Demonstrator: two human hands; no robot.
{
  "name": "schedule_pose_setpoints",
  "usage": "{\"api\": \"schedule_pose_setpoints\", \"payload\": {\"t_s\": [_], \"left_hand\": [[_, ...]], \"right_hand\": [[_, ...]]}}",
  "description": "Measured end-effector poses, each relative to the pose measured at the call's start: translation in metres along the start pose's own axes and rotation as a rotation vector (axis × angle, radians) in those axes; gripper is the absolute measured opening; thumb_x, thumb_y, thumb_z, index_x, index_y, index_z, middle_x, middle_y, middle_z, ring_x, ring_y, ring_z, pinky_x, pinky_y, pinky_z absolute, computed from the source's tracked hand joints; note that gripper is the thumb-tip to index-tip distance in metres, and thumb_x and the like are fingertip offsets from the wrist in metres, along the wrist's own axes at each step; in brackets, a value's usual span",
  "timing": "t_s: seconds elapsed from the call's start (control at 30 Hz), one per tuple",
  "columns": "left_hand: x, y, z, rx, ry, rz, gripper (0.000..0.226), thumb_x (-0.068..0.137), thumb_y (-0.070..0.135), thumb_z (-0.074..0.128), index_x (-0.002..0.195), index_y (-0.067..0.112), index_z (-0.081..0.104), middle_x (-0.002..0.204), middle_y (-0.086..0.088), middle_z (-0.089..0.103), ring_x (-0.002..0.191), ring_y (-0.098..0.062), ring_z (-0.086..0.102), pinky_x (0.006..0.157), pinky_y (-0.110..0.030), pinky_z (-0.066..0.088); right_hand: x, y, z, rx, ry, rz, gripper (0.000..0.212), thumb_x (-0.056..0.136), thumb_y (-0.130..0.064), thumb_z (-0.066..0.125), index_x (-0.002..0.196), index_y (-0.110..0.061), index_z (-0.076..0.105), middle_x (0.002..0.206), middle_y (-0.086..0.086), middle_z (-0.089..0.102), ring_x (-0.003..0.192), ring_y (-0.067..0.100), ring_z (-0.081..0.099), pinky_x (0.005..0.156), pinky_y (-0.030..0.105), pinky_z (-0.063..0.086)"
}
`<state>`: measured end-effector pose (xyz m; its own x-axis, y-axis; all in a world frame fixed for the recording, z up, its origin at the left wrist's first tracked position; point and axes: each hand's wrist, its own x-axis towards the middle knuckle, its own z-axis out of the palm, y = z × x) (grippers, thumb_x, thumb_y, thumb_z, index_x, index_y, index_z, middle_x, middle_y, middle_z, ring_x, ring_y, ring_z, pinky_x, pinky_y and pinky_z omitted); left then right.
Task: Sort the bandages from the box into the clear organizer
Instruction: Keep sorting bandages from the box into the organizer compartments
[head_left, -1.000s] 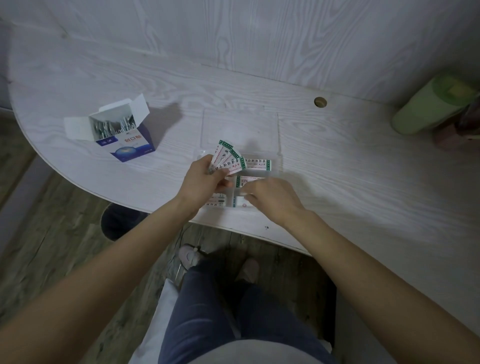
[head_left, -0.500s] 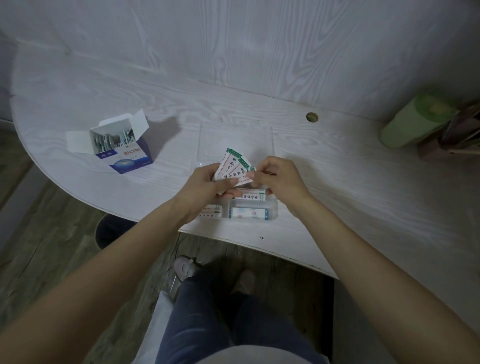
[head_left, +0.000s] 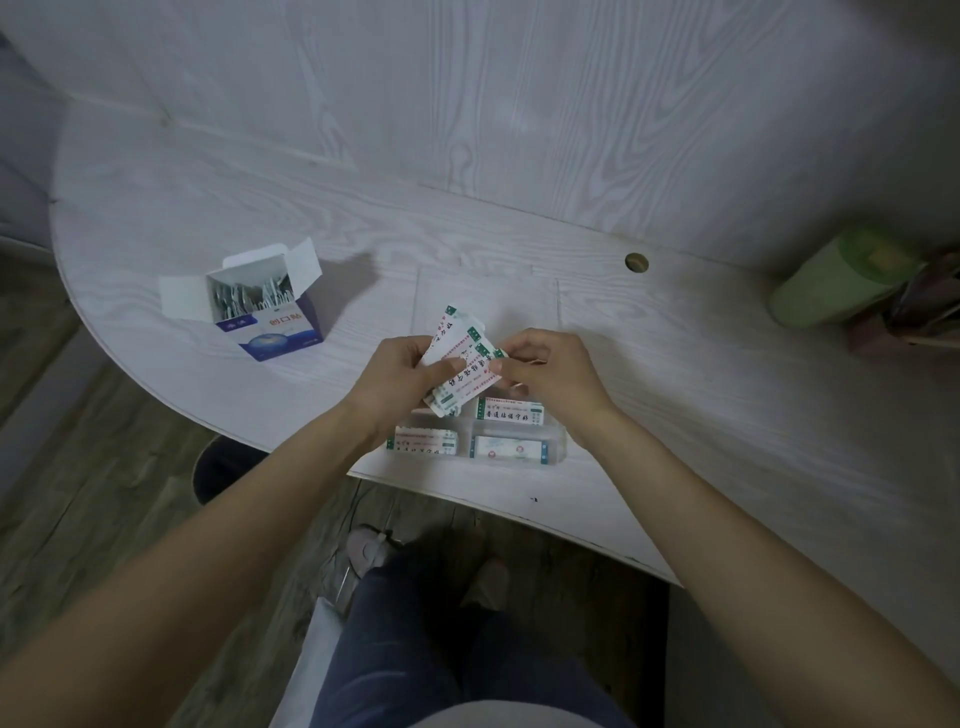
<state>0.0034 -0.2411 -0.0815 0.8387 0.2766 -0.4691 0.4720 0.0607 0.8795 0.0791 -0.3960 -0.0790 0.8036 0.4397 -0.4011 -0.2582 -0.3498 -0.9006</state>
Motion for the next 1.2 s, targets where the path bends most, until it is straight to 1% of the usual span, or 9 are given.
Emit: {"api": "schedule_pose_setpoints", "payload": {"t_s": [0.17, 0.33, 0.43, 0.63, 0.7, 0.8, 0.9, 1.03, 1.2], "left_hand": [[0.001, 0.000, -0.005, 0.017, 0.059, 0.033, 0.022, 0.085, 0.003, 0.066, 0.105, 0.010, 0.064, 0.094, -0.004, 0.069, 0.076, -0.017, 0.067, 0.057, -0.022, 0.056], [0.002, 0.001, -0.012, -0.034, 0.082, 0.035, 0.022, 0.082, 0.003, 0.069, 0.102, 0.012, 0.064, 0.094, -0.001, 0.070, 0.078, -0.017, 0.069, 0.057, -0.023, 0.056], [0.003, 0.001, -0.016, -0.069, 0.071, 0.016, 0.014, 0.087, 0.010, 0.065, 0.100, 0.014, 0.065, 0.097, -0.006, 0.071, 0.083, -0.021, 0.070, 0.063, -0.029, 0.059], [0.008, -0.003, -0.031, -0.046, 0.189, 0.009, 0.010, 0.091, 0.009, 0.061, 0.099, 0.014, 0.063, 0.108, -0.007, 0.066, 0.095, -0.025, 0.065, 0.080, -0.040, 0.056], [0.010, -0.004, -0.040, -0.049, 0.256, 0.022, 0.008, 0.092, 0.007, 0.058, 0.093, 0.015, 0.061, 0.099, -0.007, 0.066, 0.086, -0.023, 0.068, 0.078, -0.039, 0.058], [0.009, -0.004, -0.051, -0.087, 0.272, 0.065, 0.009, 0.095, 0.001, 0.050, 0.100, 0.006, 0.056, 0.085, -0.007, 0.063, 0.055, -0.007, 0.064, 0.057, -0.022, 0.054], [0.010, -0.004, -0.064, -0.094, 0.266, 0.067, 0.014, 0.095, -0.002, 0.047, 0.093, 0.009, 0.055, 0.081, -0.005, 0.061, 0.050, -0.007, 0.061, 0.052, -0.020, 0.049], [0.017, -0.007, -0.076, -0.037, 0.252, 0.055, 0.014, 0.094, 0.000, 0.049, 0.087, 0.010, 0.055, 0.084, -0.008, 0.060, 0.063, -0.021, 0.061, 0.057, -0.028, 0.049], [0.024, -0.008, -0.084, -0.001, 0.211, 0.033, 0.015, 0.094, -0.001, 0.050, 0.083, 0.008, 0.055, 0.083, -0.009, 0.060, 0.061, -0.021, 0.059, 0.046, -0.018, 0.043]], "right_hand": [[0.000, -0.003, 0.008, 0.061, 0.001, 0.070, 0.006, 0.086, -0.002, 0.066, 0.085, -0.001, 0.060, 0.086, 0.012, 0.072, 0.056, 0.010, 0.067, 0.054, 0.017, 0.052], [0.000, -0.006, 0.015, 0.062, -0.009, 0.062, 0.019, 0.086, 0.000, 0.065, 0.074, -0.006, 0.052, 0.081, 0.011, 0.071, 0.053, 0.010, 0.067, 0.051, 0.017, 0.050], [0.001, -0.009, 0.017, 0.063, -0.006, 0.063, 0.020, 0.086, 0.001, 0.066, 0.077, -0.005, 0.049, 0.083, 0.013, 0.070, 0.052, 0.011, 0.066, 0.050, 0.017, 0.049], [0.007, -0.009, 0.015, 0.155, -0.021, 0.081, 0.021, 0.087, 0.001, 0.063, 0.105, -0.009, 0.067, 0.093, 0.015, 0.068, 0.062, 0.014, 0.065, 0.075, 0.034, 0.060], [0.011, -0.008, 0.017, 0.134, -0.007, 0.103, 0.018, 0.088, -0.001, 0.062, 0.099, -0.013, 0.070, 0.093, 0.012, 0.069, 0.067, 0.016, 0.065, 0.077, 0.039, 0.059], [0.019, -0.008, 0.025, 0.082, 0.074, 0.158, 0.012, 0.088, -0.003, 0.063, 0.084, -0.015, 0.066, 0.087, 0.005, 0.066, 0.066, 0.014, 0.065, 0.066, 0.034, 0.059], [0.033, -0.005, 0.036, -0.028, 0.167, 0.169, 0.014, 0.087, -0.006, 0.065, 0.078, -0.016, 0.061, 0.086, 0.005, 0.067, 0.062, 0.013, 0.065, 0.051, 0.025, 0.048], [0.048, 0.003, 0.052, -0.250, 0.232, 0.159, 0.007, 0.088, -0.014, 0.065, 0.082, -0.019, 0.063, 0.094, 0.004, 0.069, 0.071, 0.019, 0.066, 0.061, 0.026, 0.049], [0.056, 0.005, 0.072, -0.762, 0.203, 0.147, 0.013, 0.091, -0.019, 0.060, 0.094, -0.019, 0.072, 0.096, -0.002, 0.071, 0.086, 0.019, 0.066, 0.066, 0.024, 0.044]]}}
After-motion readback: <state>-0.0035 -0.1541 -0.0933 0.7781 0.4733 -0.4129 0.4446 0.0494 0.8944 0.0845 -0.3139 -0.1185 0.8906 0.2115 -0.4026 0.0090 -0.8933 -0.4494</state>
